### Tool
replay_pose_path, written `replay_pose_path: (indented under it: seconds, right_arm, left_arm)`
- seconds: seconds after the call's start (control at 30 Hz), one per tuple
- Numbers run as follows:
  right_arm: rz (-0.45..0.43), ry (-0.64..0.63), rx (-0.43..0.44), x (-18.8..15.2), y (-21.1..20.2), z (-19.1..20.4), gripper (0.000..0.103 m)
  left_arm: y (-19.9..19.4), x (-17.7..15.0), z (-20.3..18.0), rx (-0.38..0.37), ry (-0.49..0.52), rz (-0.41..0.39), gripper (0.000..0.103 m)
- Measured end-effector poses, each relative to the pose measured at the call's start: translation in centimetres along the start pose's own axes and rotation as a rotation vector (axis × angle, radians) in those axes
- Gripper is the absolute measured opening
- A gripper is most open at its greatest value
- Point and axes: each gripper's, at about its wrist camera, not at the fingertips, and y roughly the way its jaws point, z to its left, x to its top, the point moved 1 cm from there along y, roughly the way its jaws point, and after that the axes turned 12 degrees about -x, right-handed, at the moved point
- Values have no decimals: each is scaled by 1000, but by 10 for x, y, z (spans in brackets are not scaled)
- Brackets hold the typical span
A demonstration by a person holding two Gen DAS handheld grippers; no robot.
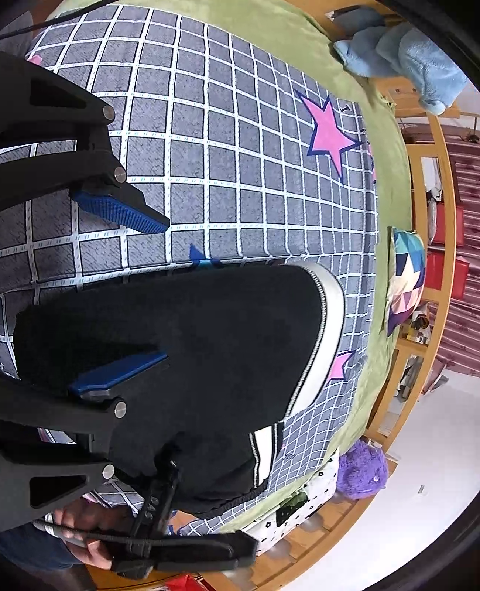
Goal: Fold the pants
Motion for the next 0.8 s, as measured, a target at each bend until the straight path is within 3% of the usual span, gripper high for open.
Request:
replay_pose_path:
  seconds: [0.23, 0.47, 0.57, 0.67, 0.8]
  right_arm:
    - [-158, 32, 39, 8, -43, -9, 13]
    - [-369, 98, -78, 30, -114, -64, 13]
    - [-367, 119, -154, 36, -119, -101, 13]
    - [-305, 129, -260, 23, -100, -142, 13]
    - [-332, 168, -234, 7, -93, -166, 12]
  left_arm:
    - [3, -2, 3, 3, -8, -7, 65]
    - [3, 3, 1, -8, -35, -10, 65]
    - [6, 7, -17, -62, -34, -1, 65]
    - [15, 7, -40, -105, 6, 31, 65]
    - [25, 6, -67, -117, 53, 67, 65]
